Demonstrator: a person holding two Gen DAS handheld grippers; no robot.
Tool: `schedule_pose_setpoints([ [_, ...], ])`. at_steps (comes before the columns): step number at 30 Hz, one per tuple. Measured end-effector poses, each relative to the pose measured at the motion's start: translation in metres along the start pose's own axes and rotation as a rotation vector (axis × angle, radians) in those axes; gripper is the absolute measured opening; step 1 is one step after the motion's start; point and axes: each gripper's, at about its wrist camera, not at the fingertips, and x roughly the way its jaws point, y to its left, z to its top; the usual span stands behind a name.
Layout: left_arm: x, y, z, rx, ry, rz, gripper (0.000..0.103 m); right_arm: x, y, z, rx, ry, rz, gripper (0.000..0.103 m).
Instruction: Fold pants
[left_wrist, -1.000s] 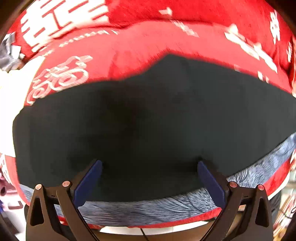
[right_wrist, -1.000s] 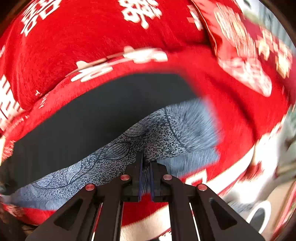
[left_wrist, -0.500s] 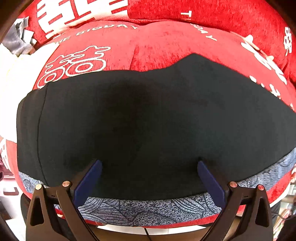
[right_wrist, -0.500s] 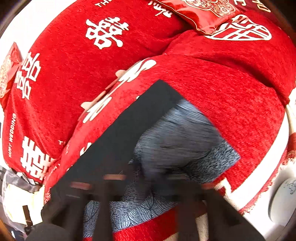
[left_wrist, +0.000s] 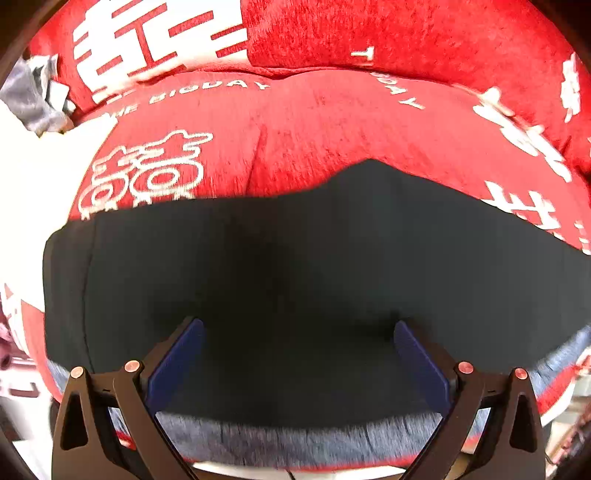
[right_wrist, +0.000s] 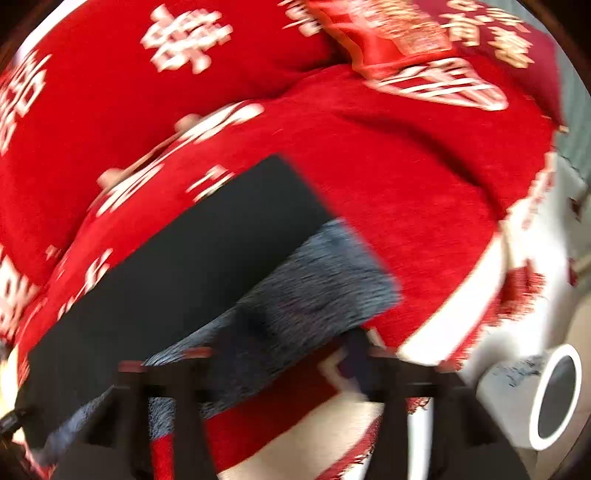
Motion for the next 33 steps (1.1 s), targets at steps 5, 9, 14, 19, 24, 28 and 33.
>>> schedule_pose_setpoints([
  [5,0.012,-0.012,0.015,0.008,-0.001,0.046,0.103,-0.034,-0.004,0.006,0.035,-0.088,-0.096,0.081],
  [9,0.002,-0.032,0.022,0.020,-0.039,-0.019,0.103,-0.052,0.069,-0.011,-0.201,-0.095,-0.015,0.081],
  [14,0.012,-0.045,0.005,0.057,-0.032,-0.027,0.103,-0.039,0.197,-0.064,-0.565,-0.024,0.079,0.081],
  [19,0.010,-0.024,-0.020,0.063,-0.018,-0.122,0.103,0.005,0.279,-0.094,-0.749,0.089,0.134,0.081],
  [24,0.005,-0.018,-0.043,0.129,-0.034,-0.119,0.103,0.028,0.262,-0.068,-0.670,0.093,0.105,0.085],
  [28,0.003,-0.014,-0.049,0.135,-0.042,-0.122,0.103,0.040,0.198,-0.030,-0.510,0.088,0.039,0.089],
  [33,-0.010,-0.002,-0.040,0.101,-0.067,-0.086,0.103,0.039,0.114,0.006,-0.256,0.076,-0.093,0.096],
])
